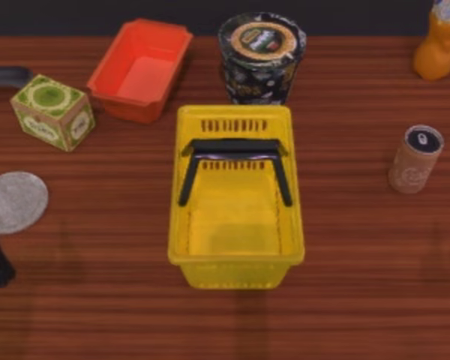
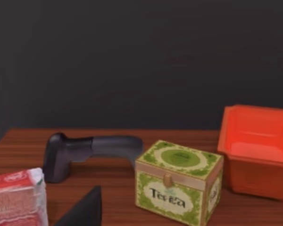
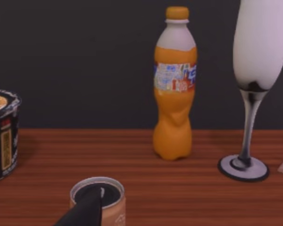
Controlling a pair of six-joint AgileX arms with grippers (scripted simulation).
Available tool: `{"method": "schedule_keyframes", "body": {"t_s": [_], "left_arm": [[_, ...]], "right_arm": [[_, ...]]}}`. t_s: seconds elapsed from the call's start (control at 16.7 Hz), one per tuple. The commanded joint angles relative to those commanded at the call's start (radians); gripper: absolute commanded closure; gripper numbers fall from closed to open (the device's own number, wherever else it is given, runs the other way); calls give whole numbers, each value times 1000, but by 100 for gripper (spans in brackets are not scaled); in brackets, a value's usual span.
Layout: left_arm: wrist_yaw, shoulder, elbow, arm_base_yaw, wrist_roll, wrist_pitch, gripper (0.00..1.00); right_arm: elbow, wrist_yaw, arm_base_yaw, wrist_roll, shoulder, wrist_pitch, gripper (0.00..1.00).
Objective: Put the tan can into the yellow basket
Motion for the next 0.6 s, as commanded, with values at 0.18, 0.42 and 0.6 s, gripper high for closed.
{"method": "schedule_keyframes", "body": {"t_s": [0.18, 0.42, 0.6], "left_arm": [[0, 0, 0, 0, 0, 0, 0], [0, 0, 0, 0, 0, 0, 0], [0, 0, 0, 0, 0, 0, 0]], "right_arm": [[10, 0, 1, -4, 10, -9, 0], [145, -2, 16, -52, 156, -120, 0], [337, 0, 33, -115, 375, -259, 0]]}}
